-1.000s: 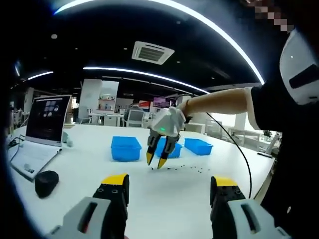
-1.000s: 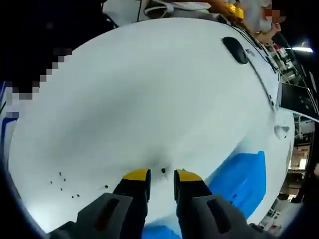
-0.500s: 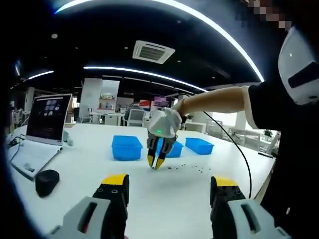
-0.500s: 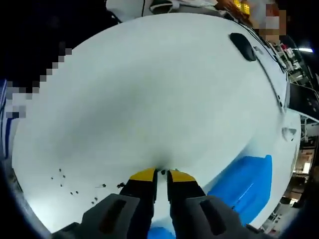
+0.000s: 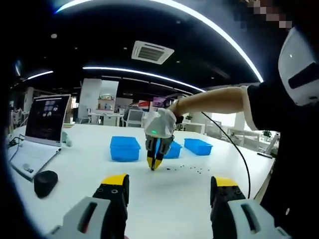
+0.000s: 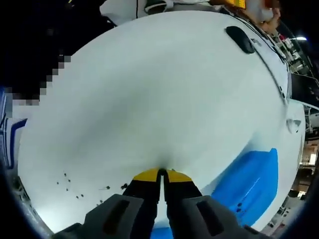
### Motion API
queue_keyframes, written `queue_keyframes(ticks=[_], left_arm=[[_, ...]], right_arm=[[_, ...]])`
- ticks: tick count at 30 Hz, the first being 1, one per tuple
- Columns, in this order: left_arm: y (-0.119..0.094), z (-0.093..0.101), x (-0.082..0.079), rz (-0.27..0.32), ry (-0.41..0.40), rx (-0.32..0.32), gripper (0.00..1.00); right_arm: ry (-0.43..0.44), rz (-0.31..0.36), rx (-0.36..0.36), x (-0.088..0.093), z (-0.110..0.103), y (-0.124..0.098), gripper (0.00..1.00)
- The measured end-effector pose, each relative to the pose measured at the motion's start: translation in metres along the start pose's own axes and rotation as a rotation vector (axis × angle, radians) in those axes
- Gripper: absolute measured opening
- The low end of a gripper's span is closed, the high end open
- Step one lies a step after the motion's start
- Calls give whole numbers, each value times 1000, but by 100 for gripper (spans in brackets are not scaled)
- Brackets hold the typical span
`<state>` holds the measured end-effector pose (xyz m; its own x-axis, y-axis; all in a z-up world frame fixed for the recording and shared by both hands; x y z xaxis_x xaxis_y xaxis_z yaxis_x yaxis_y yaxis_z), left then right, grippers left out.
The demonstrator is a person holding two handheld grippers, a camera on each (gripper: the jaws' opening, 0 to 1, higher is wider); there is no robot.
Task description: Pick up the resistors one by one and place each resistor into its matching bin, sorting the parts by color and model until every resistor is separated into the correct bin for its type
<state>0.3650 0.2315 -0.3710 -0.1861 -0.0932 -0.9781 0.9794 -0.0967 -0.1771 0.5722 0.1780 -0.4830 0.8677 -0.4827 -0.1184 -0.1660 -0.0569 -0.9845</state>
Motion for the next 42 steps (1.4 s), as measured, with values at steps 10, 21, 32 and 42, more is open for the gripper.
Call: queue_keyframes(ticks=[10,21,32,42], left_arm=[[2,2,-4,20,1,17,67],[15,15,-18,52,18,56,67],[20,29,-26,48,47,67,67],[20,40,-27,44,77,87,67]], right_arm=[[179,355,331,-15,-18,-74,6],[545,1077,786,-23,-130,-166,6],[868,1248,1421,-8,-261,-168,6],[991,1054,1683,2,-287,-182,6]])
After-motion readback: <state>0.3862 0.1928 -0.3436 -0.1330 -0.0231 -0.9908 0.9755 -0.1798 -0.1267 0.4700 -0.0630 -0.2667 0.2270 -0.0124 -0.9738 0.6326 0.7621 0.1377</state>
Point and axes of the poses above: the point that each gripper's makers call its tool centre point, and the gripper's own axes: y roughly forward along the fingers, z roughly to its right, x roughly out of its underside, the point moved 1 cm from there along -y, roughly backward along the fingers, and after that the axes turned 13 degrees about -x, right-handed, at the moved point
